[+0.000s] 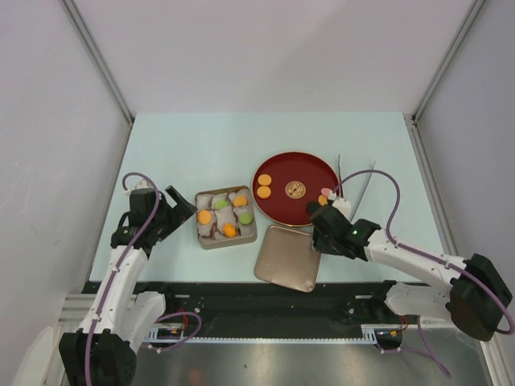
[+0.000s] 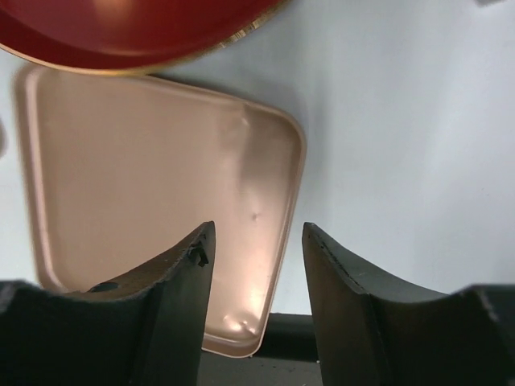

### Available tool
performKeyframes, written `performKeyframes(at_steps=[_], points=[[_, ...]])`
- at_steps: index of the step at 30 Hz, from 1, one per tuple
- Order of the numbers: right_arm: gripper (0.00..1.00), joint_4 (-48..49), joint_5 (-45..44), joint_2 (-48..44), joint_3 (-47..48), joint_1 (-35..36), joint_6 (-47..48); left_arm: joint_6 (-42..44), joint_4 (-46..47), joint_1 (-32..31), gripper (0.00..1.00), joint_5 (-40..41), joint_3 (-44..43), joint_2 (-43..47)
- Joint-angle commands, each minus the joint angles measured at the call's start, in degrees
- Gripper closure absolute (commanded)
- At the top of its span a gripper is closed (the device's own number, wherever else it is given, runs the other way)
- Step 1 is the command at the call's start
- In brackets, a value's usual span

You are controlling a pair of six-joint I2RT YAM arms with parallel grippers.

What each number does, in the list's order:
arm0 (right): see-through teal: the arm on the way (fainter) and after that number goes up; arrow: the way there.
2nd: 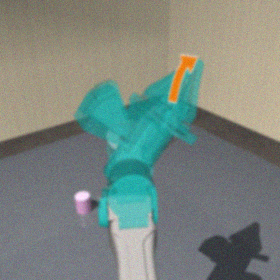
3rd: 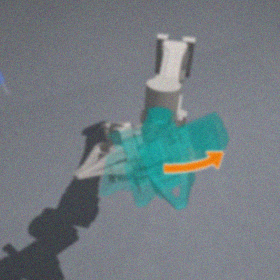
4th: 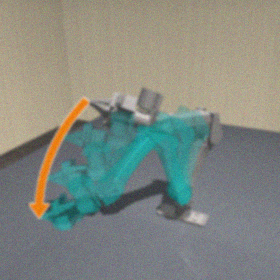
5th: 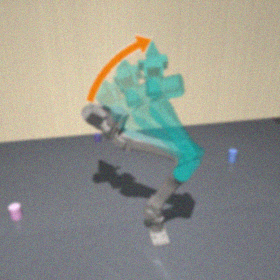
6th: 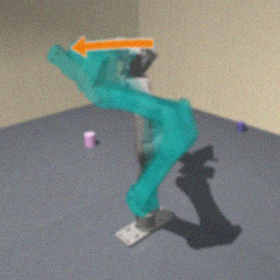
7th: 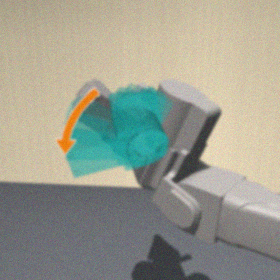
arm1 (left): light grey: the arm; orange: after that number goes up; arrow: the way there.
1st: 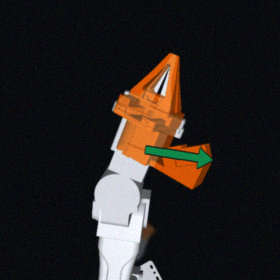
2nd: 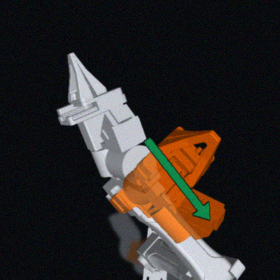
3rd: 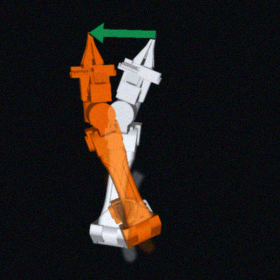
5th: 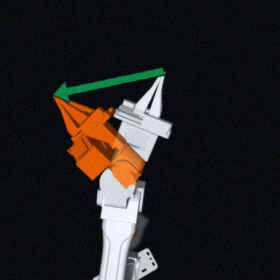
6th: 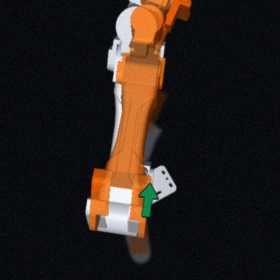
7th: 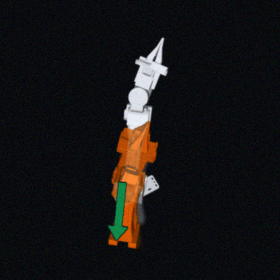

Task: Pack the cookies

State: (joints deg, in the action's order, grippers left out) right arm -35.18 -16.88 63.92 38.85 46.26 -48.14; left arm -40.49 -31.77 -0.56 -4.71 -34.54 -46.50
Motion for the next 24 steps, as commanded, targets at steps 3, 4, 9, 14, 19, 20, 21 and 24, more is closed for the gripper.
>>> performKeyframes(at_steps=[3, 4, 9, 14, 19, 20, 21, 24], points=[[0.50, 2.4, -1.7, 4.6, -3.2, 1.9, -5.5, 0.9, 1.4, 0.2, 0.00, -0.1, -0.4, -0.6], [0.50, 2.4, -1.9, 5.6, -3.3, 1.9, -5.5, 0.9, 1.4, 0.2, 0.00, 0.0, -0.4, -0.8], [0.57, 3.8, -2.1, 7.1, -4.6, 1.1, -4.9, 0.8, 1.7, 0.0, 0.00, -0.1, -0.3, -1.5], [0.67, 6.1, 0.1, 8.8, -5.6, 0.3, -4.4, 0.7, 1.8, -0.1, 0.00, 0.0, -0.3, -1.7], [0.71, 7.1, 0.7, 10.0, -5.9, 0.2, -3.7, 0.5, 2.0, -0.1, 0.00, 0.4, 0.0, -1.7], [0.74, 7.5, 0.8, 10.1, -6.1, 0.3, -3.9, 0.5, 2.1, -0.1, 0.00, 0.3, 0.0, -1.8], [0.76, 7.8, 0.9, 10.2, -6.2, 0.1, -3.9, 0.4, 2.0, -0.1, 0.00, 0.2, 0.0, -1.9], [0.81, 8.2, 1.3, 10.1, -6.8, 0.2, -4.1, 0.6, 1.3, -0.1, 0.00, 0.9, -0.6, -2.1]])
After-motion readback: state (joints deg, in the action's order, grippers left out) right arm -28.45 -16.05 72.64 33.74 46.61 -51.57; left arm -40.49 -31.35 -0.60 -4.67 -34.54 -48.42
